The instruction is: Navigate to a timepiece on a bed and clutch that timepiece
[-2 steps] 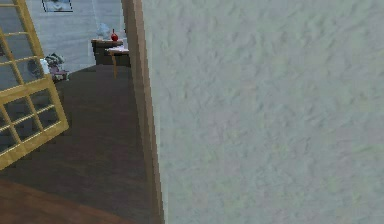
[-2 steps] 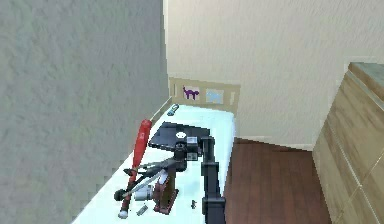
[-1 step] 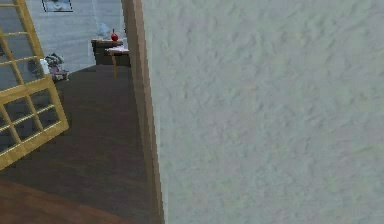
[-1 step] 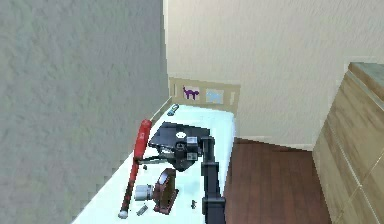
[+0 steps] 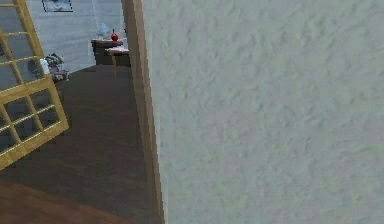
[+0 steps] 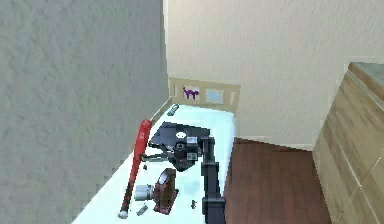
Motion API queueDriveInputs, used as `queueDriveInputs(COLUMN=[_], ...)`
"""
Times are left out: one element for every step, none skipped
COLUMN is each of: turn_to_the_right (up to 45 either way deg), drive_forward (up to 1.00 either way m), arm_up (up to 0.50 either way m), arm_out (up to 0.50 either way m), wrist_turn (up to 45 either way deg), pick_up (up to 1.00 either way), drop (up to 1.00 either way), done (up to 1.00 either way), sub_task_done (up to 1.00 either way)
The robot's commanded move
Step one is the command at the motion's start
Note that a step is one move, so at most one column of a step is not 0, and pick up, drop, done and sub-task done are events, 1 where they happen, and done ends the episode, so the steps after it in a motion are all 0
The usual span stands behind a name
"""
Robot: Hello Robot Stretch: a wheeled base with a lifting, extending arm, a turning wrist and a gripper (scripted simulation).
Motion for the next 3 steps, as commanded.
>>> queueDriveInputs(turn_to_the_right=[0.0,0.0,0.0], drive_forward=[0.0,0.0,0.0], arm_up=[-0.3,0.0,0.1], arm_out=[0.0,0.0,0.0], wrist_turn=[0.0,0.0,0.0], pick_up=[0.0,1.0,0.0], drop=[0.0,0.0,0.0], done=[0.0,0.0,0.0], sub_task_done=[0.0,0.0,0.0])
